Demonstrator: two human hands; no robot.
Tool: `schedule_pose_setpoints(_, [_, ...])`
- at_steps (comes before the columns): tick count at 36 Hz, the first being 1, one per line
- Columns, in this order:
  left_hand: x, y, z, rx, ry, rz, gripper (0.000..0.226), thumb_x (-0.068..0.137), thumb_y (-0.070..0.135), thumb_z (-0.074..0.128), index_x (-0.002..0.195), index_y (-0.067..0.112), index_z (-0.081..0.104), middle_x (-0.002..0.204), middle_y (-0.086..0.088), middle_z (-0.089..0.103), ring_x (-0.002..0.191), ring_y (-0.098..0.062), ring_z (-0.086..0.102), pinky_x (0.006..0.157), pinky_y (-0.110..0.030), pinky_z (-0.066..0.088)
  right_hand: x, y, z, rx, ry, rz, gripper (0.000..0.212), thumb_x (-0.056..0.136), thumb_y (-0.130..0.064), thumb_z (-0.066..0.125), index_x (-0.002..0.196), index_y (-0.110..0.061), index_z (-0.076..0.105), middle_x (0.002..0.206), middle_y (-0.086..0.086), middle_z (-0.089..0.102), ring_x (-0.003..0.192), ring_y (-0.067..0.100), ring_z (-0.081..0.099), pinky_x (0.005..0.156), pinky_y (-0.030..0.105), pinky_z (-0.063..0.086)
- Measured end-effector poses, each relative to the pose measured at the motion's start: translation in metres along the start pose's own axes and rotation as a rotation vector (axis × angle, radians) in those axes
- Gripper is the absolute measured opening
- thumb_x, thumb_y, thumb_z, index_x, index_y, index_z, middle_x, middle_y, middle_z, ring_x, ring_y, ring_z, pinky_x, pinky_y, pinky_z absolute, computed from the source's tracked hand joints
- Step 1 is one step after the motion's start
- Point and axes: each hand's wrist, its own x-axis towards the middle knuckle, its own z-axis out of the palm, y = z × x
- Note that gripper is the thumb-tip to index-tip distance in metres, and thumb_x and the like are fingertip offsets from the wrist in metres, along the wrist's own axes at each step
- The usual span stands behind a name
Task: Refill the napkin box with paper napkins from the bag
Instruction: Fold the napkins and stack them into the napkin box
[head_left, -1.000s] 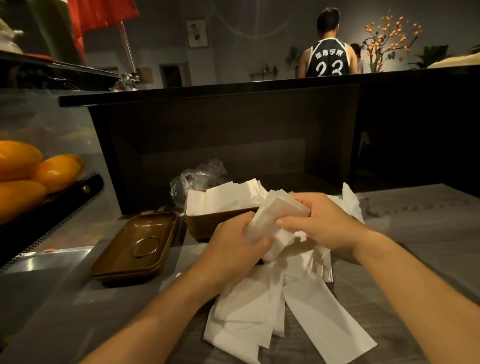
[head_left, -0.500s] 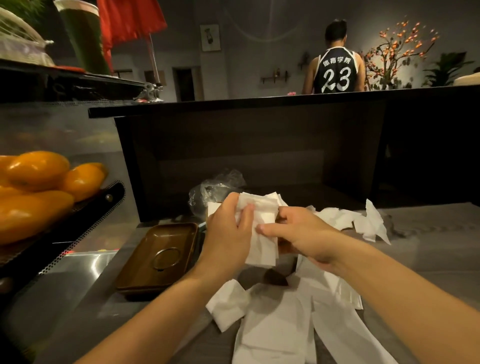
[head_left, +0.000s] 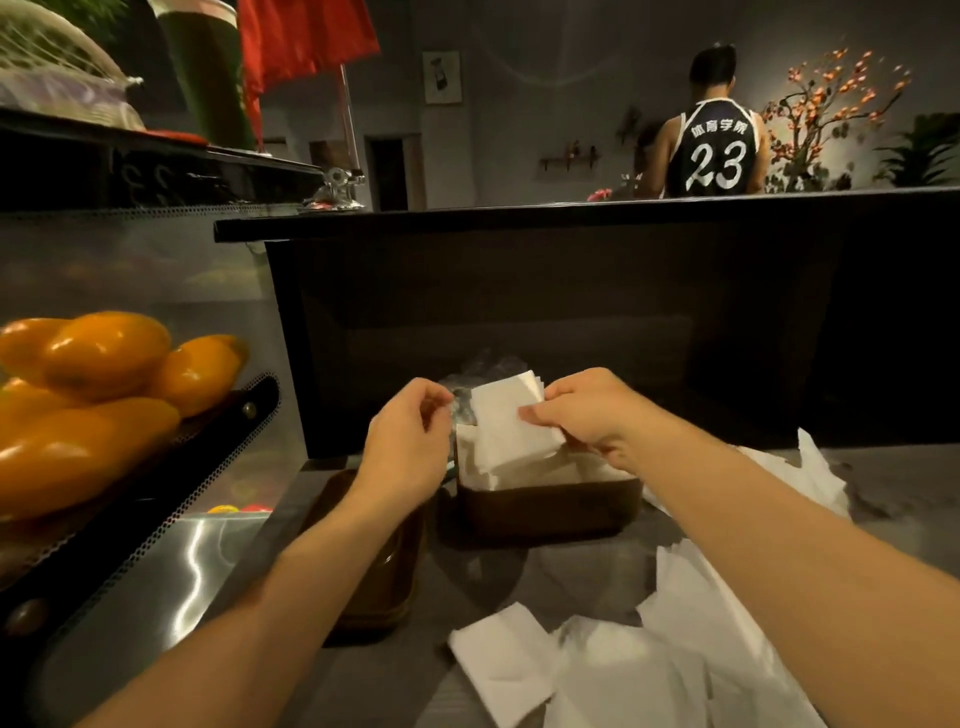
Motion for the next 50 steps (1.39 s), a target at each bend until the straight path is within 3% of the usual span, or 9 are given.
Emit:
schedule_pose_setpoints(3, [0.004,0.001,0.001,0.096,-0.044,0.091,0.026,0.104,0.021,0.052,0.127,0.026,0.061,0.119,0.009,0.059,0.109,-0.008,0.056,0.097,-0.030,0.051,0.005,-0.005,0.014,-0.109,-0.033,0.009,0.015,0.087,-0.028,0.079,0.094,-0.016,0.073,0.093,0.003,0.070,0.084,0.017,0.067,0.063,0.027,0.055])
schedule_pose_setpoints(5, [0.005,0.000,0.002,0.198,-0.140,0.158,0.030,0.103,0.025,0.054,0.131,0.027,0.061,0.129,0.011,0.058,0.120,-0.008,0.052,0.107,-0.035,0.046,0.007,-0.005,0.021,-0.285,-0.032,-0.005,0.030,0.084,-0.033,0.081,0.107,-0.014,0.072,0.099,0.005,0.070,0.089,0.021,0.067,0.076,0.032,0.058])
schedule_pose_setpoints(11, [0.011,-0.006,0.005,0.497,-0.476,0.241,0.032,0.096,0.038,0.062,0.128,0.033,0.063,0.128,0.010,0.058,0.121,-0.012,0.052,0.105,-0.036,0.045,0.002,-0.005,0.026,-0.650,0.069,-0.110,0.065,0.077,-0.047,0.084,0.130,-0.022,0.058,0.120,0.003,0.064,0.106,0.023,0.064,0.085,0.035,0.054])
schedule_pose_setpoints(15, [0.016,-0.004,0.003,0.573,-0.518,0.240,0.043,0.096,0.042,0.062,0.138,0.034,0.056,0.136,0.009,0.052,0.126,-0.014,0.049,0.111,-0.039,0.042,-0.004,0.002,0.017,-0.757,0.042,-0.327,0.048,0.077,-0.052,0.082,0.116,-0.033,0.061,0.123,-0.007,0.054,0.109,0.016,0.054,0.087,0.034,0.049])
schedule_pose_setpoints(21, [0.024,-0.001,0.000,0.682,-0.523,0.300,0.047,0.096,0.041,0.063,0.141,0.033,0.054,0.154,0.007,0.044,0.151,-0.017,0.024,0.121,-0.040,0.022,-0.005,0.005,0.004,-0.727,-0.233,-0.302,0.033,0.083,-0.044,0.079,0.114,-0.041,0.069,0.137,-0.004,0.051,0.121,0.021,0.053,0.102,0.040,0.049])
schedule_pose_setpoints(27, [0.021,0.003,-0.004,0.775,-0.570,0.305,0.048,0.091,0.059,0.060,0.133,0.036,0.060,0.139,0.003,0.054,0.134,-0.020,0.045,0.112,-0.041,0.037,0.000,0.006,0.014,-0.739,-0.266,-0.345,0.032,0.087,-0.045,0.075,0.118,-0.043,0.069,0.133,-0.004,0.055,0.114,0.020,0.056,0.096,0.036,0.052])
schedule_pose_setpoints(36, [0.022,0.027,-0.004,0.745,-0.683,0.125,0.055,0.088,0.043,0.074,0.138,0.027,0.057,0.138,0.002,0.058,0.119,-0.016,0.057,0.103,-0.036,0.050,-0.002,0.009,-0.005,-0.677,-0.226,-0.332,0.023,0.099,-0.022,0.063,0.116,-0.036,0.072,0.134,-0.008,0.061,0.119,0.017,0.056,0.096,0.031,0.046])
schedule_pose_setpoints(44, [-0.014,0.037,-0.001,0.484,-0.373,0.345,0.029,0.094,0.037,0.067,0.122,0.036,0.062,0.137,0.012,0.054,0.134,-0.011,0.043,0.115,-0.038,0.037,-0.032,0.027,-0.045,-0.445,-0.027,-0.386,0.013,0.098,-0.025,0.065,0.098,-0.035,0.074,0.097,-0.014,0.070,0.094,0.008,0.065,0.086,0.027,0.055])
schedule_pose_setpoints(50, [-0.057,0.069,0.016,0.289,-0.408,0.496,0.020,0.095,0.027,0.066,0.115,0.029,0.067,0.116,0.011,0.062,0.104,-0.006,0.058,0.093,-0.025,0.053,-0.070,0.038,-0.071,-0.511,-0.219,-0.326,0.016,0.096,-0.019,0.066,0.099,-0.030,0.078,0.094,-0.008,0.073,0.093,0.012,0.068,0.089,0.031,0.058])
